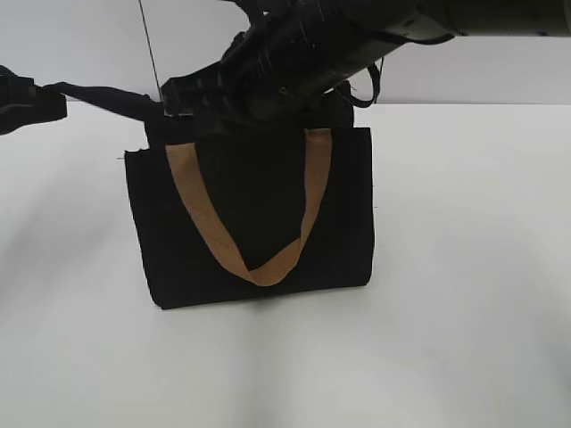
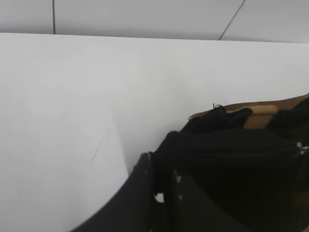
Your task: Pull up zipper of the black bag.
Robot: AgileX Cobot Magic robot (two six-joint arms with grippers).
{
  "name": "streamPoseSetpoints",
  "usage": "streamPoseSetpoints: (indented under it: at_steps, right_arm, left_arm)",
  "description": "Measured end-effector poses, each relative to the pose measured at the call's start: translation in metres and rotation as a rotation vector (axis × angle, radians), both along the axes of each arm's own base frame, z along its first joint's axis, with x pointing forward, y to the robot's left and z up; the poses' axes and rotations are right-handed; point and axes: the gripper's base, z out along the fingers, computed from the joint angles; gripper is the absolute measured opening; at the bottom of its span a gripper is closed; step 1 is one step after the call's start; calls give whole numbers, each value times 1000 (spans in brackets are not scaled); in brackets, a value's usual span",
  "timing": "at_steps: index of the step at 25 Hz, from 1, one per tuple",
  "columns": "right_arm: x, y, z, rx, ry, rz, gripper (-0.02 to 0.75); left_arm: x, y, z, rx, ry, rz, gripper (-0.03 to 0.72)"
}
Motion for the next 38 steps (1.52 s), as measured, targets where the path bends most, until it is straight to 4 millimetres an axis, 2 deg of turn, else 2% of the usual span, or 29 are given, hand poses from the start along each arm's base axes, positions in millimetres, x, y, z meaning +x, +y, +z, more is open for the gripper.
streamPoseSetpoints:
  at_steps: [7, 13, 20, 27, 28, 29, 31, 33, 34, 35, 38]
  right_arm:
    - [4, -16, 1, -53, 39, 10, -15]
    - [9, -58, 19, -150, 58, -3, -15]
    - [14, -107, 26, -266, 137, -49, -15]
    - [11, -114, 31, -241, 186, -58, 0]
    - [11, -115, 32, -241, 185, -58, 32]
    - [10, -118, 33, -249, 184, -54, 77]
    - [10, -121, 35, -260, 171, -35, 255]
    - [9, -122, 36, -273, 157, -9, 451]
    - [9, -122, 37, -280, 147, 8, 539]
    - [7, -122, 38, -286, 139, 23, 586]
    - [2, -125, 47, -306, 109, 48, 605]
  left_arm:
    - [0, 0, -1, 3, 5, 10, 22]
    - [3, 0, -6, 6, 21, 18, 22]
    - [3, 0, -6, 5, 23, 17, 22]
    - [2, -2, -6, -4, 28, -1, 36]
    - [2, -1, -7, -2, 27, 5, 62]
    - [3, 1, -7, 7, 23, 25, 120]
    - [5, 5, -7, 17, 19, 54, 307]
    - [5, 6, -7, 23, 16, 66, 531]
    - [5, 7, -7, 25, 15, 70, 591]
    - [6, 7, -7, 27, 15, 73, 609]
    - [6, 9, -7, 43, 7, 86, 585]
